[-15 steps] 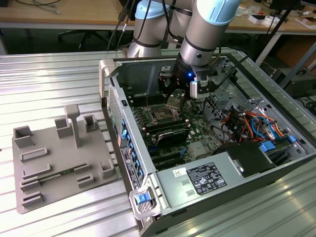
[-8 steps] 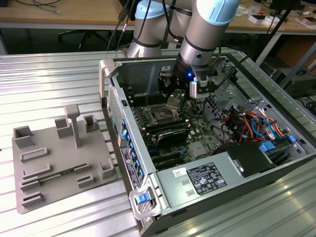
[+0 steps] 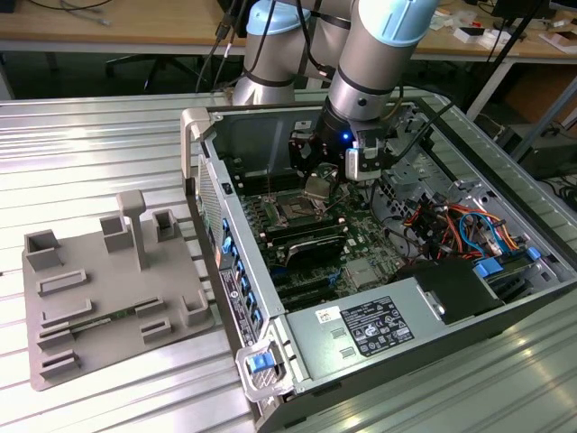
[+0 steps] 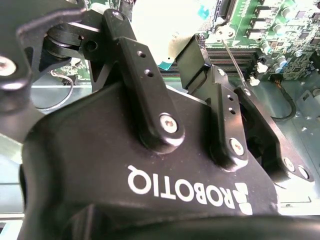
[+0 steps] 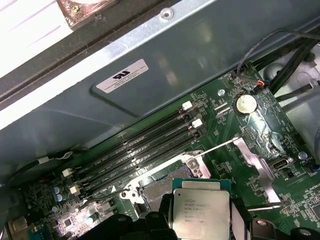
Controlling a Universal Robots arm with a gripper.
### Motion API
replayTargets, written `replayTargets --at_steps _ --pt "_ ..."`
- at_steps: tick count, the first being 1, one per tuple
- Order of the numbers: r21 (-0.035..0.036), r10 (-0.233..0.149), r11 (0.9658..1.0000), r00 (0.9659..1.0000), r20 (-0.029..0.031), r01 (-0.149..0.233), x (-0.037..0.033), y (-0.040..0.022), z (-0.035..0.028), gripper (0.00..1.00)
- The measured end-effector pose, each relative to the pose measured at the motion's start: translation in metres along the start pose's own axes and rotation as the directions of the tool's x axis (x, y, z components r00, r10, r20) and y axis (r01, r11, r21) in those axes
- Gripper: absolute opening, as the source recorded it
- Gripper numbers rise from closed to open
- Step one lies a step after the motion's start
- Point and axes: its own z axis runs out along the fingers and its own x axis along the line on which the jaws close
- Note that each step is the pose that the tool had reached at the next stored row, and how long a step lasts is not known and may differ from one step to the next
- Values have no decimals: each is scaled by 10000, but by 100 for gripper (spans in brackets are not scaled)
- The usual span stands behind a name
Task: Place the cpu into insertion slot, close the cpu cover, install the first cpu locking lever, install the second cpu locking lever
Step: 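Place the cpu into insertion slot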
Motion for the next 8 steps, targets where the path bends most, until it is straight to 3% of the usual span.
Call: replayTargets --at_steps 8 --pt "-3 158 9999 9999 14 -158 0 0 1 55"
